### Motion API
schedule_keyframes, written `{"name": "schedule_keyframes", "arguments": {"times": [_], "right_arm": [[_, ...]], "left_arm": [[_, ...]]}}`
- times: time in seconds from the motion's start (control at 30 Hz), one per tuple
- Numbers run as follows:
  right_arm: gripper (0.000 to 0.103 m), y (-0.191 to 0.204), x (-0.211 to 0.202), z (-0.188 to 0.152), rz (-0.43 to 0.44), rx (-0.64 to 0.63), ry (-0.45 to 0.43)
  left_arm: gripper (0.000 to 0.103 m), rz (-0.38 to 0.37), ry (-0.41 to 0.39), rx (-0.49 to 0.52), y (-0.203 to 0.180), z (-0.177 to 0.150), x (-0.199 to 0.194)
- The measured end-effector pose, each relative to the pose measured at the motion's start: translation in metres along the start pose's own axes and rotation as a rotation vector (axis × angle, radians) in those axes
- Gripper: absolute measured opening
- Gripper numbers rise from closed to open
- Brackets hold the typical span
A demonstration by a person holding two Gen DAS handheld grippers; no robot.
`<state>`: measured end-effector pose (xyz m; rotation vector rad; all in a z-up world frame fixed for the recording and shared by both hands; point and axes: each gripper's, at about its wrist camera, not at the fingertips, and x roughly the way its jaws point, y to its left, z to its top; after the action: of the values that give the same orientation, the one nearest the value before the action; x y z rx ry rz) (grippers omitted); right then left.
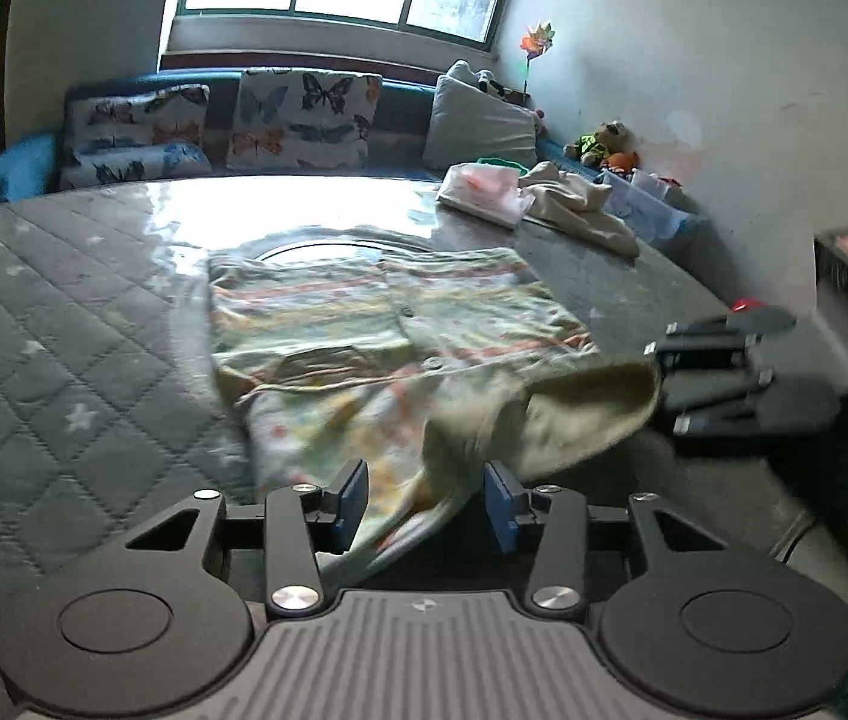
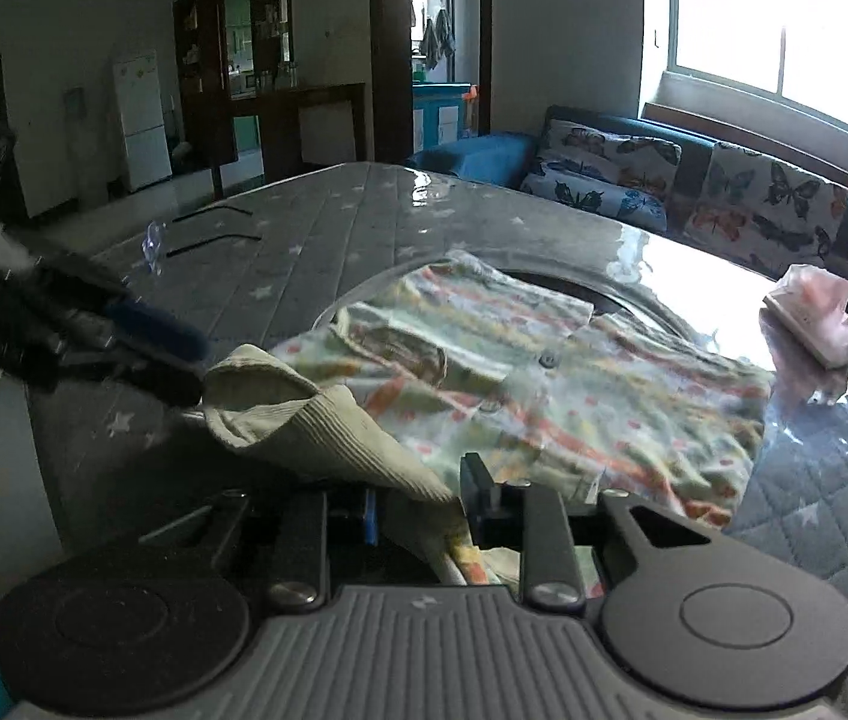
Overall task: Fold clothes
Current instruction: 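Lift the shirt hem with both grippers and fold it toward the collar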
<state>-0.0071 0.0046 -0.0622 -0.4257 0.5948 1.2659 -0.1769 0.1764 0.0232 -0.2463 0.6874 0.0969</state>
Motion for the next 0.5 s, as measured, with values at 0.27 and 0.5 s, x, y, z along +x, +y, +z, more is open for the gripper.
{"name": "schedule_keyframes", "arguments": {"times": [0.27,0.5], "right_arm": [[0.024,-0.004,0.001,0.007,-0.006,0.023,-0.009],[0.02,0.0,-0.001,0.002,-0.017,0.029,-0.022]], "left_arm": [[0.05,0.093,-0.016,0.236,-0.015,-0.015,0.016],[0.038,0.152,-0.035,0.467,-0.024,-0.037,0.03]]}}
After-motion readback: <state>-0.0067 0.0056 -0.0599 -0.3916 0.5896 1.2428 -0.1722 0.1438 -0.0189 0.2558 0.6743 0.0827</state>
